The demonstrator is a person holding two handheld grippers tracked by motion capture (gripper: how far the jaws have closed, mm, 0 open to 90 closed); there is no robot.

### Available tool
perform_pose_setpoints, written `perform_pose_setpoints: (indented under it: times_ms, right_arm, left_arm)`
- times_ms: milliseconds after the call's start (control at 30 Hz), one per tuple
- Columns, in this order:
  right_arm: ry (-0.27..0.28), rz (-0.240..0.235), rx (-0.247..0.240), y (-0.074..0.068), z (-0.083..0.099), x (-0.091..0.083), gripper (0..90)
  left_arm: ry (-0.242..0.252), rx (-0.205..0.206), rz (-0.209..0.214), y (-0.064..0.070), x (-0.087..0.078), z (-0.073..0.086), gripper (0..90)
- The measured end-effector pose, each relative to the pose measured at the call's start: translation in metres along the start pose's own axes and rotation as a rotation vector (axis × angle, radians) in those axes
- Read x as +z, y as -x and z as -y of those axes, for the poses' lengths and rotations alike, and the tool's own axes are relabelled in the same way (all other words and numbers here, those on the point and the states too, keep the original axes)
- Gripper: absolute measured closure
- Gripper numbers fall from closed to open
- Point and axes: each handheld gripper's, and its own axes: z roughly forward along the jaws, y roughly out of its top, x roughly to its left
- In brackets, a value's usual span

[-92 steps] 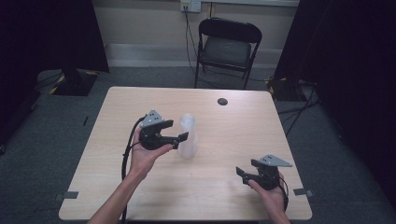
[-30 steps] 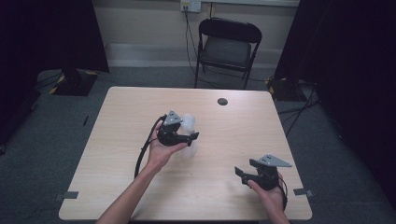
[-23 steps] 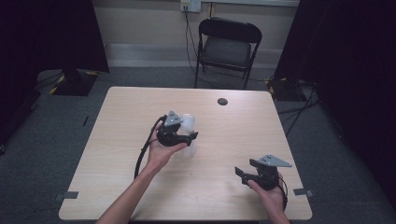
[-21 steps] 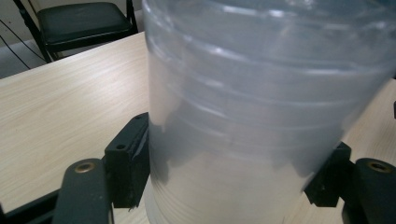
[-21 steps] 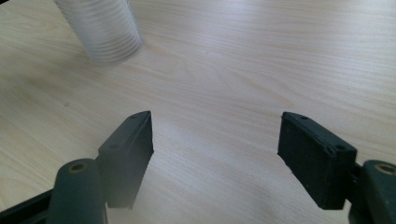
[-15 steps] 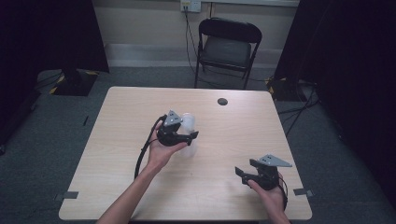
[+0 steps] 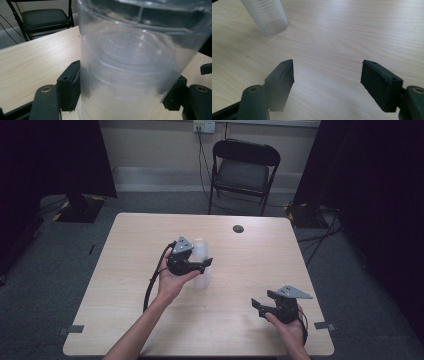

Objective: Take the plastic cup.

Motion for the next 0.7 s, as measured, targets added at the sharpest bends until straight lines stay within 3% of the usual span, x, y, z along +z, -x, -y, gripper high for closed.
perform_pose_setpoints:
  times_ms: [700]
  right_arm:
    - [0.006,-0.008,-0.006,-0.001,0.000,0.000,26.9]
  left_arm:
    - [0.085,-0.006,-0.005,0.007,-0.012,-0.013,31.7]
